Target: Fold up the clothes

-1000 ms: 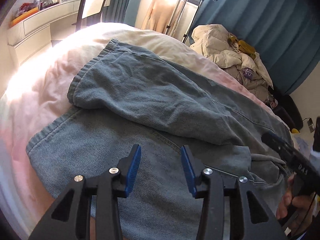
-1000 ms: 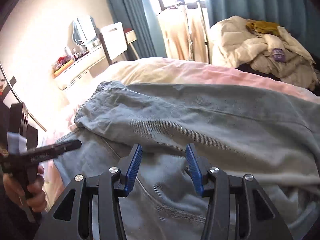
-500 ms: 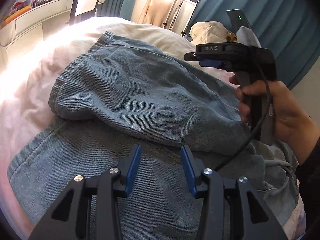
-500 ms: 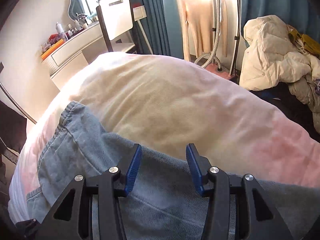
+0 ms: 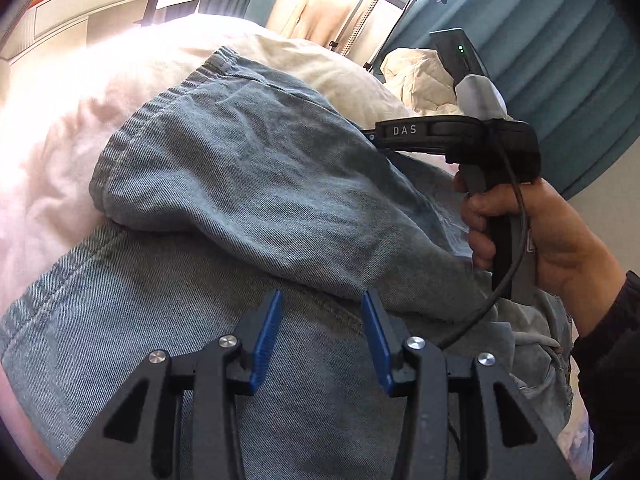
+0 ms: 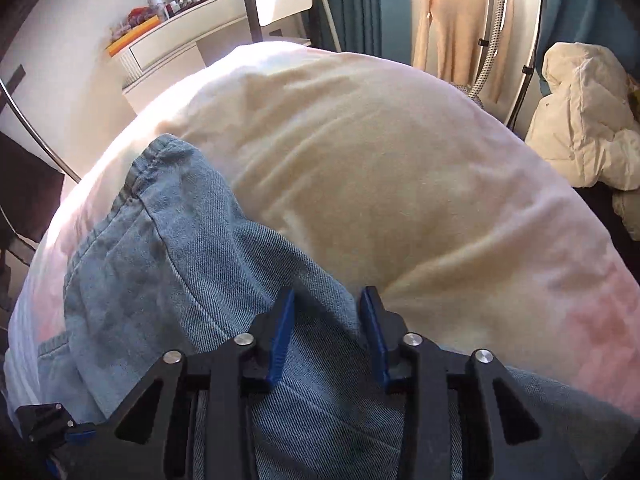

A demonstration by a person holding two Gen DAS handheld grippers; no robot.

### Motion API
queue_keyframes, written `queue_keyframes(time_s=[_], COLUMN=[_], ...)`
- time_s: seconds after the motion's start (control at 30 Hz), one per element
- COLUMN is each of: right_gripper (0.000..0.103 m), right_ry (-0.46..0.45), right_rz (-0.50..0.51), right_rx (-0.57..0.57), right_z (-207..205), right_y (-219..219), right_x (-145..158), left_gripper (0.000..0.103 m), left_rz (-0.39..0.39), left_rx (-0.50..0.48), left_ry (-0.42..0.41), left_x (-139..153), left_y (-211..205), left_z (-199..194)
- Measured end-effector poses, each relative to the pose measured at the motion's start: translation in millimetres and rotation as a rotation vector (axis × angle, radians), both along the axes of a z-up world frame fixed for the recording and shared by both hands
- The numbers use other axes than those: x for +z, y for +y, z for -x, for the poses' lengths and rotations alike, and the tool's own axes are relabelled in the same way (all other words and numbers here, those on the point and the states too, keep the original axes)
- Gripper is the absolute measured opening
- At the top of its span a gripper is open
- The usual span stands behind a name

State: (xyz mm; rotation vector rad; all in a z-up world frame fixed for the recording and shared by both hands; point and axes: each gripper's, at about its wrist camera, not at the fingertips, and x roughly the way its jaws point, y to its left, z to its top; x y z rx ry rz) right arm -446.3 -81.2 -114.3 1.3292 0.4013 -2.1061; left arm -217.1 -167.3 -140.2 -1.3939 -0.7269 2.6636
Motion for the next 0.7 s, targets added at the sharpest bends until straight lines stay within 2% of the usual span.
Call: queue_keyframes(time_s=[0.1,0.13,0.33,0.4,0.53,0.6,0.7], right_gripper=[0.006,0.005,0.004,0.004,0.006,0.017,0.026], right_ry=[0.091,0.146,0.282,0.254,0.206,0.170,0.124], right_rz=[-0.062,-0.072,0.026,0.049,0.057,0.127,0.216], right_rx=[-0.024,-0.032,-0.213,-0.249,-0.262,-0.277,-0.295], right_z=[-9.0,-12.4,6.1,18.8,30.6,26.0,12.7], right_y=[-9.0,-10.8,13.3,17.5,16.6,22.4,42.4], right_x=[14.2,22.8,66.6,64.6,38.2,31.7,35.5], left_gripper=[0.042,0.042,0.042,0.042,0.042,0.042,0.042], left_rz=[-0.010,-0.015,-0.015,-0.019,-0.011,0.007,0.043], left_rx=[0.010,0.013,0.026,0.029,0.030,0.052,0.061], left_ry=[-0.001,0.001,0.000,-0.008,-0.011,-0.005,-0.003], left_x=[1.3,2.4,3.9,2.6,1.7,3.9,6.5], left_y=[-2.7,-3.7,-7.8,-9.2,-10.8,-12.7,-9.0], left_z=[-1.4,-2.1,-1.3,1.4,5.1,6.7,7.4])
